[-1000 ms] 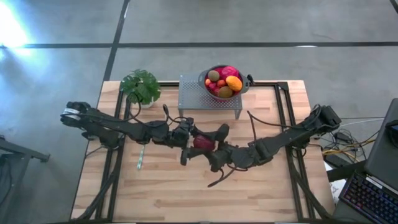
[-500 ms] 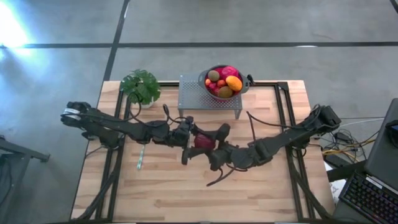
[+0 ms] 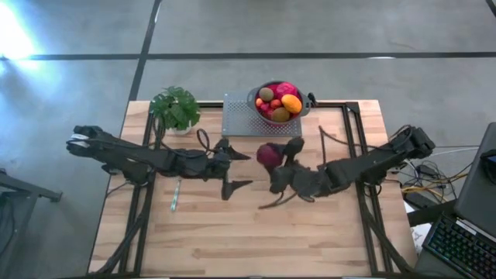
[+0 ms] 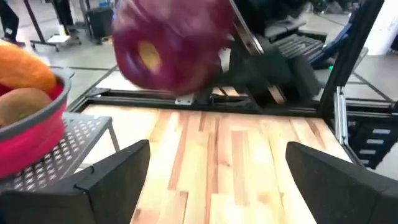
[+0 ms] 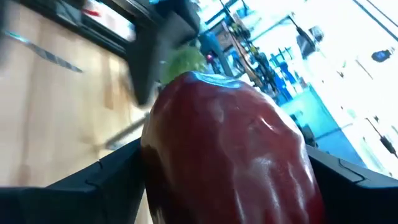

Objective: Pick & Place Fruit
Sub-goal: Put the apple into the strainer bowl on the shelf

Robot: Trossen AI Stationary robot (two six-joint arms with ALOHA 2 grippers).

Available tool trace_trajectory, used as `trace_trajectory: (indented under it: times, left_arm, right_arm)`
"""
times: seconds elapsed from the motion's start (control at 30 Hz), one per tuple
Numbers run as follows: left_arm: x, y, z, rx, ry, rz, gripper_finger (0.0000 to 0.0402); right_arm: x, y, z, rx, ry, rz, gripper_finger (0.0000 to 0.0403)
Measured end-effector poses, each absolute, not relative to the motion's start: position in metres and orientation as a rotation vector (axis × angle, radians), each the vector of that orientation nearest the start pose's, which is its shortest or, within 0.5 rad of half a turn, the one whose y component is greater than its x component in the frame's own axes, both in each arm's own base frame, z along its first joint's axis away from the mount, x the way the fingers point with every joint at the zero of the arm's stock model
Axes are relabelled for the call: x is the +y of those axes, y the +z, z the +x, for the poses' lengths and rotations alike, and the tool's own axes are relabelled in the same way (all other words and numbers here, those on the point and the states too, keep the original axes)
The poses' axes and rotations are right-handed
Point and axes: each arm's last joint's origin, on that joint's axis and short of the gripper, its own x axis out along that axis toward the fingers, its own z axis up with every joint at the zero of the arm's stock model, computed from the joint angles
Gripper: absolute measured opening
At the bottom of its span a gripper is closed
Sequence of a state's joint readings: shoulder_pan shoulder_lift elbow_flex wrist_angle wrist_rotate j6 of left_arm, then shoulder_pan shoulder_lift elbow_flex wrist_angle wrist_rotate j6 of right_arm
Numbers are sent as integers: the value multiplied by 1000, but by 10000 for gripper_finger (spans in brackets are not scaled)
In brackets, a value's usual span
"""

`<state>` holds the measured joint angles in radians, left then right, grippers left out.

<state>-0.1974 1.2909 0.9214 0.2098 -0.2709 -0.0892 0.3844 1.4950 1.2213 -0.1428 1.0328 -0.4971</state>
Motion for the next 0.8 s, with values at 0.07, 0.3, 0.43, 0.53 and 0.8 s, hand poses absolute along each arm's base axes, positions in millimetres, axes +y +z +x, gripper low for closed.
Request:
trace_trajectory:
  times: [0.07,0.3,0.43,0.53,0.8]
  left_arm:
    - [-48,313,279,161,82,-59,380]
    - [-46,328,259,100,80,-126,380]
    - [-46,331,257,87,80,-133,381]
    - [-46,330,257,95,79,-142,381]
    - [-46,333,257,80,72,-156,381]
  right_arm:
    - [89,332,308,490,-579,-740,311]
    - [30,353,301,498,-710,-669,306]
    - [-9,357,301,497,-702,-596,313]
    - [-36,353,300,540,-718,-548,309]
    - [-78,359,302,647,-646,-378,304]
